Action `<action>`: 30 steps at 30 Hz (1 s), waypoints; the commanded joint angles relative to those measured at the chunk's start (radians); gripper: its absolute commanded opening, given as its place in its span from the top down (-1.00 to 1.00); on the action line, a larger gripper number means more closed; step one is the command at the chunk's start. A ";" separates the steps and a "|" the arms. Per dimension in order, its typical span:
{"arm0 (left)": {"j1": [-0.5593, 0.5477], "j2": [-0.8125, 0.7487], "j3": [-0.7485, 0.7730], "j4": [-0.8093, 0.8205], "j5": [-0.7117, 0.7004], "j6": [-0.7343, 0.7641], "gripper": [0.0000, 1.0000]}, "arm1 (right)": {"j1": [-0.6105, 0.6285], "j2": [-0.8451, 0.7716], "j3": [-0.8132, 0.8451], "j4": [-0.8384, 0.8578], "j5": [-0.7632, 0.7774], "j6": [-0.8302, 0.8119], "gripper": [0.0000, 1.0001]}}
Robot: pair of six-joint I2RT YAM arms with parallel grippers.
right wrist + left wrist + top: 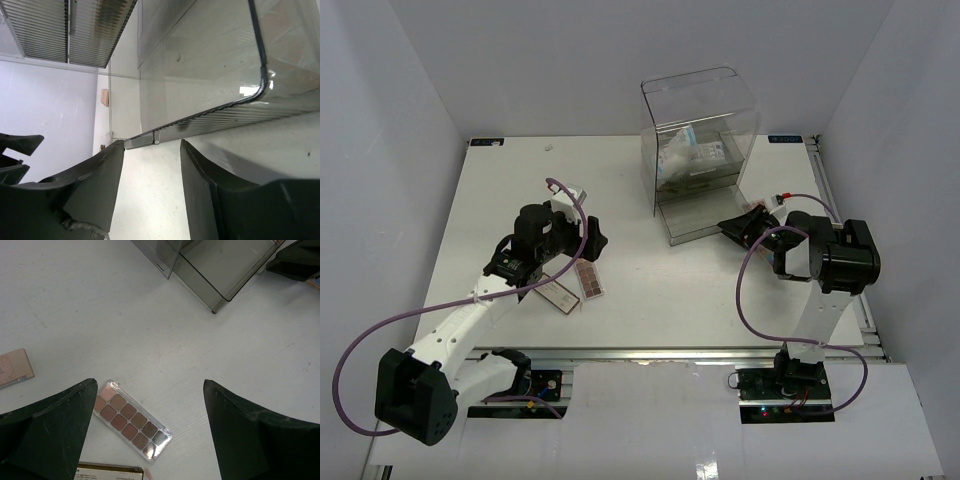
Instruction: Organize the makeup
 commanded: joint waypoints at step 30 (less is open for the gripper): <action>0.006 -0.108 -0.015 -0.052 0.096 -0.044 -0.96 | -0.049 -0.586 0.241 -1.437 0.550 -1.547 -0.81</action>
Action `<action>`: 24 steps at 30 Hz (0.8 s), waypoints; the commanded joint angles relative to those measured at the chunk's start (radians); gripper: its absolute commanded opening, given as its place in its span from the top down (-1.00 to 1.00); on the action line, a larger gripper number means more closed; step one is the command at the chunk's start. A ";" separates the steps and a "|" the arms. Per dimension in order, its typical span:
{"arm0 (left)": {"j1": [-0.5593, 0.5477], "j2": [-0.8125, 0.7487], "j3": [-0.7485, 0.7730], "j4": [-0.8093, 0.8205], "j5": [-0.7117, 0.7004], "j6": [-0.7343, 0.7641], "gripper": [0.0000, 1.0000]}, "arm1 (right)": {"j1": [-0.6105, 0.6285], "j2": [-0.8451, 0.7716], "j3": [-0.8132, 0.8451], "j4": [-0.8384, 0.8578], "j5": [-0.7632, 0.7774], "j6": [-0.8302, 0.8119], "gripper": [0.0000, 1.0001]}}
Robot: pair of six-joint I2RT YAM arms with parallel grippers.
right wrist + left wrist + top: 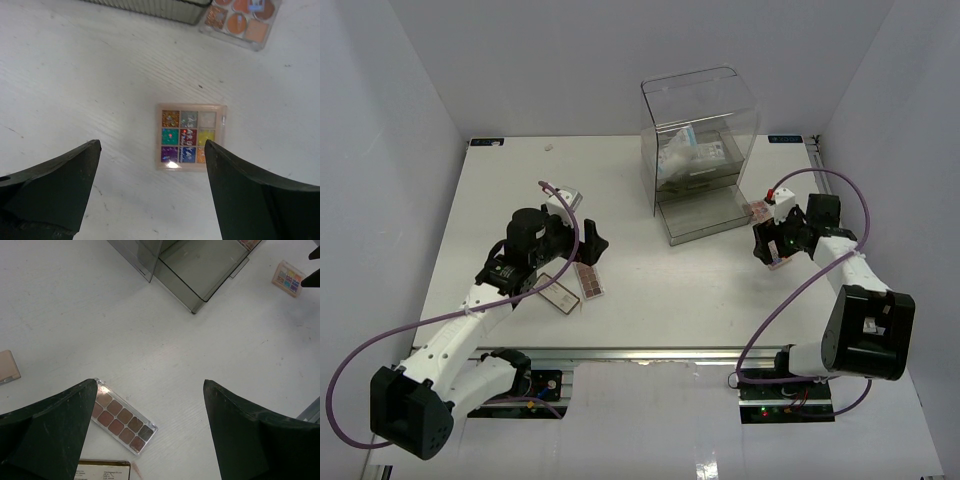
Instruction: Organize the makeup
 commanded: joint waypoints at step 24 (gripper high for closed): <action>0.006 -0.038 -0.008 -0.028 0.049 -0.010 -0.96 | -0.004 0.256 0.154 -0.032 0.179 -0.103 -0.80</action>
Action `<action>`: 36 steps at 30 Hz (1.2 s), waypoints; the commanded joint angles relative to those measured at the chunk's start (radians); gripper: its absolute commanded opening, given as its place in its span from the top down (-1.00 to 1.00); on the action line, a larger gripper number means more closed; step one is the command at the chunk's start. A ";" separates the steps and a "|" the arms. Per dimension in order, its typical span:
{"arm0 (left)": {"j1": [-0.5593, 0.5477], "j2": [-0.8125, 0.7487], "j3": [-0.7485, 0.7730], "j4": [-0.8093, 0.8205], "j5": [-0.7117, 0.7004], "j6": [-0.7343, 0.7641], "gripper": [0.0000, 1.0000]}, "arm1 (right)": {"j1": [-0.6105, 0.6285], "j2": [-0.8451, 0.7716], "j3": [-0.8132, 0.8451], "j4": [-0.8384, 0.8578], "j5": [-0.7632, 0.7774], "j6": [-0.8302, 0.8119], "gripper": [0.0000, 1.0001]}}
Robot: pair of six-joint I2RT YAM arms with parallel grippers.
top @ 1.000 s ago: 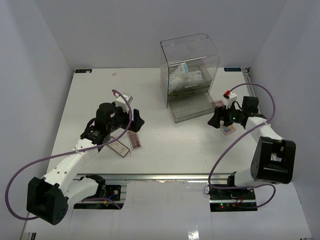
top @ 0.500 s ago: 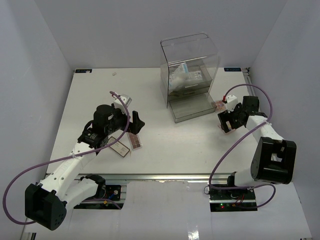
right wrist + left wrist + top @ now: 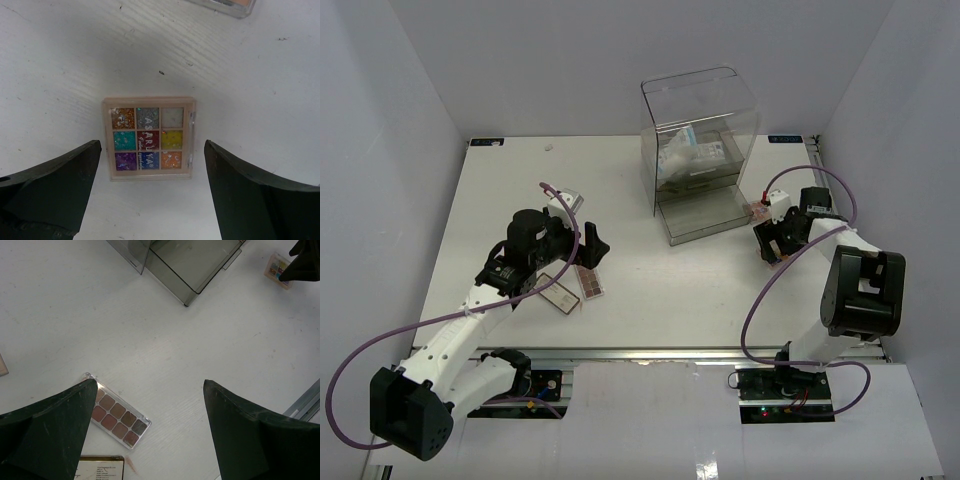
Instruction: Organize the makeup
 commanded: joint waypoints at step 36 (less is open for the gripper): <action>0.006 -0.019 0.001 -0.011 0.002 0.004 -0.96 | -0.003 -0.111 0.063 -0.043 -0.135 -0.047 0.34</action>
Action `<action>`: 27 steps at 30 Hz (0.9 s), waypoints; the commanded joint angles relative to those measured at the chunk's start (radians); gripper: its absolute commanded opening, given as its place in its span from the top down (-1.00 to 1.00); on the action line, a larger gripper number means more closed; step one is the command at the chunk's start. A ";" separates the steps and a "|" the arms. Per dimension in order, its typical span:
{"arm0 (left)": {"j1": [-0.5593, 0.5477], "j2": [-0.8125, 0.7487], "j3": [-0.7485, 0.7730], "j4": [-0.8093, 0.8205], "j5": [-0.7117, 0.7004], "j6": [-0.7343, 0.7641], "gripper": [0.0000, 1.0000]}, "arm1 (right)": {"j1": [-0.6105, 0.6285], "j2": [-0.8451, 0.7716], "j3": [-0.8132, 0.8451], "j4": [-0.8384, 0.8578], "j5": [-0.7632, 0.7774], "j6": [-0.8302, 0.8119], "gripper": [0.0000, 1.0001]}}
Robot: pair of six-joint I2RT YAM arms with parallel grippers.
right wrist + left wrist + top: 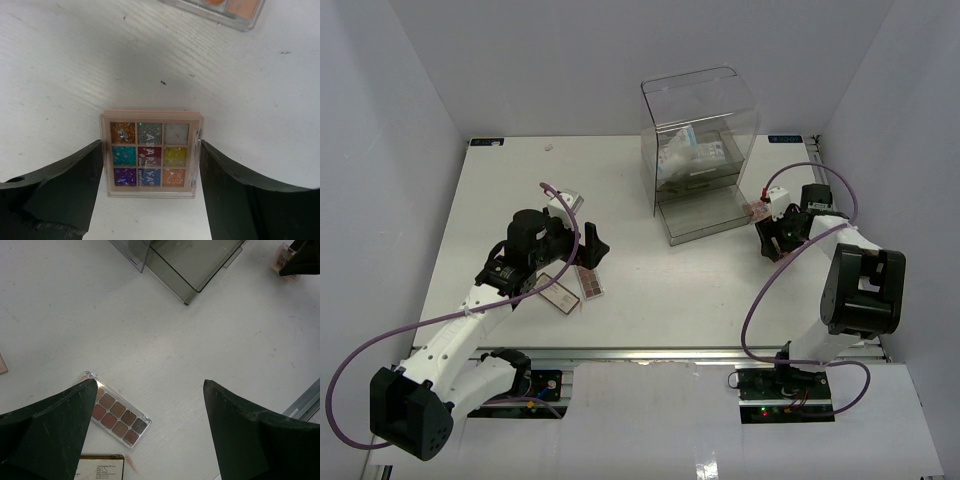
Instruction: Organize the makeup
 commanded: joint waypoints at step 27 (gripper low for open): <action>0.006 0.011 -0.006 -0.017 -0.080 0.013 -0.96 | 0.348 0.045 0.360 0.132 -0.080 0.230 0.13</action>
